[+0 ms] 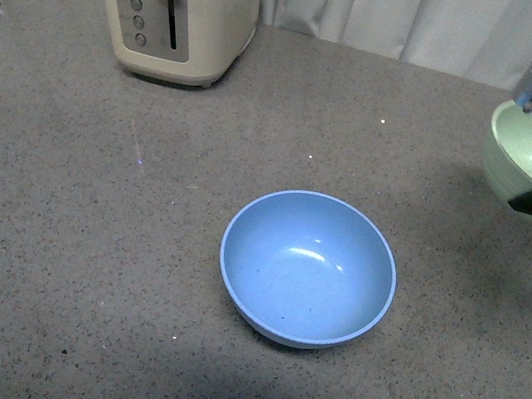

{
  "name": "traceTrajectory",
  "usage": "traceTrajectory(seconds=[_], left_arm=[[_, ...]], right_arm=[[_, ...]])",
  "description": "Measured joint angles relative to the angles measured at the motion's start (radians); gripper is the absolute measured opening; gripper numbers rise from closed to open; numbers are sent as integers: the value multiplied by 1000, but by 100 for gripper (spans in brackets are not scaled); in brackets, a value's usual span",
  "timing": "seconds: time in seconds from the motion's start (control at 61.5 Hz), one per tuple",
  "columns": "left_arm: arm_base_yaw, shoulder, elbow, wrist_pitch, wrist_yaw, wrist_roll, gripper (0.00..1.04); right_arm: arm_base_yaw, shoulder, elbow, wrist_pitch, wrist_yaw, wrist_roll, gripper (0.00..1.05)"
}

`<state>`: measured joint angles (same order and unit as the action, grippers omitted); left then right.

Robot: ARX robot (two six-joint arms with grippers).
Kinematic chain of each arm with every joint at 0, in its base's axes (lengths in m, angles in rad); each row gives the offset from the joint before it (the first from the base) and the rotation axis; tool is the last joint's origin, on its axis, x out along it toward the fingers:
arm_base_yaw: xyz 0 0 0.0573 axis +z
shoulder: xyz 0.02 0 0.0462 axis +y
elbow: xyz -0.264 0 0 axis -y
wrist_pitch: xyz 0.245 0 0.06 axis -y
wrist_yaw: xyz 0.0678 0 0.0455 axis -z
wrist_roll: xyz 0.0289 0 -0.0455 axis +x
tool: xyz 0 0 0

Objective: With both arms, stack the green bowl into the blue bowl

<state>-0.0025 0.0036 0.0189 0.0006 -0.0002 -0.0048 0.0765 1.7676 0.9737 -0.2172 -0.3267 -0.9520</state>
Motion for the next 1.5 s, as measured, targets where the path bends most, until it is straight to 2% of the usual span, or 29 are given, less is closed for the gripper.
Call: traceTrajectory(seconds=[0.244,0.553,0.911,1.497], left_arm=[[0,0,0,0,0,0,98],[0,0,0,0,0,0,98],[0,0,0,0,0,0,98],[0,0,0,0,0,0,98]], right_arm=[[270,-180,-74,-87,-43,-98,2],[437,-174,-100,-84,-15,-107,2],[517,-96,-130,-32,22,-101,2],[517,-33,-143,7,55,-95,2]])
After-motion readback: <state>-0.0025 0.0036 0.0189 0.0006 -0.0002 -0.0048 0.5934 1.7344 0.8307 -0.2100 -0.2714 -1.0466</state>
